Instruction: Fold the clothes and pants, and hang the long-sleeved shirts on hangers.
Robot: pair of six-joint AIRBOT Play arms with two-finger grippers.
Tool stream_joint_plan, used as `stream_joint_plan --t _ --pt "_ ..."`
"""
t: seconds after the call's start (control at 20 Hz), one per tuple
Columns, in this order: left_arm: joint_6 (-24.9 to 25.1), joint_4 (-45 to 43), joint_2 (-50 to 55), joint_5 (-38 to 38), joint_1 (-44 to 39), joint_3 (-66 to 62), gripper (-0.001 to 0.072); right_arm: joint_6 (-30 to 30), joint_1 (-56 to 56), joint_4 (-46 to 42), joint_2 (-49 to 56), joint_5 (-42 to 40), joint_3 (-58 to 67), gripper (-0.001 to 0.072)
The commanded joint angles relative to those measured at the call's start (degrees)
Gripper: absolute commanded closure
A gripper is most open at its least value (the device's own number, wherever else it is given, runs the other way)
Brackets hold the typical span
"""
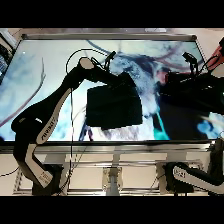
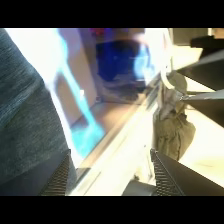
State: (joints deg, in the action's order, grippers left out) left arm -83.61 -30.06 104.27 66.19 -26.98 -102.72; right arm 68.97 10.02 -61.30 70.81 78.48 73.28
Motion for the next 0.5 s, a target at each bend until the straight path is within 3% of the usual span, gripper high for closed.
stream_joint_plan --t 0.0,0.1,0.15,0.25,0.35,0.45 --pt "2.6 -3.1 -0.94 2.43 1.46 -0.04 0.0125 -7.21 -0.07 4.98 0.09 0.33 -1.6 0.008" --pt "-2.75 -16.65 -2.82 7.28 2.82 -0.04 0.0125 -12.0 -0.07 10.84 0.66 -0.87 -5.25 0.0078" --pt "-5.42 -25.09 -3.93 10.62 3.32 -0.04 0.0125 -12.76 -0.07 13.09 1.97 -1.03 -6.69 0.0027" --pt "-9.6 -45.57 -6.47 18.62 3.56 -0.02 0.0125 -14.16 -0.07 17.09 7.13 -0.37 -8.35 0.002" --pt "-10.73 -60.46 -8.68 24.61 3.41 0.02 0.0125 -16.28 -0.07 23.12 13.55 -0.11 -8.39 0.0021" --pt "-10.45 -66.27 -10.75 26.49 3.89 0.11 0.0125 -17.49 -0.52 26.25 19.28 -0.48 -8.39 0.0022"
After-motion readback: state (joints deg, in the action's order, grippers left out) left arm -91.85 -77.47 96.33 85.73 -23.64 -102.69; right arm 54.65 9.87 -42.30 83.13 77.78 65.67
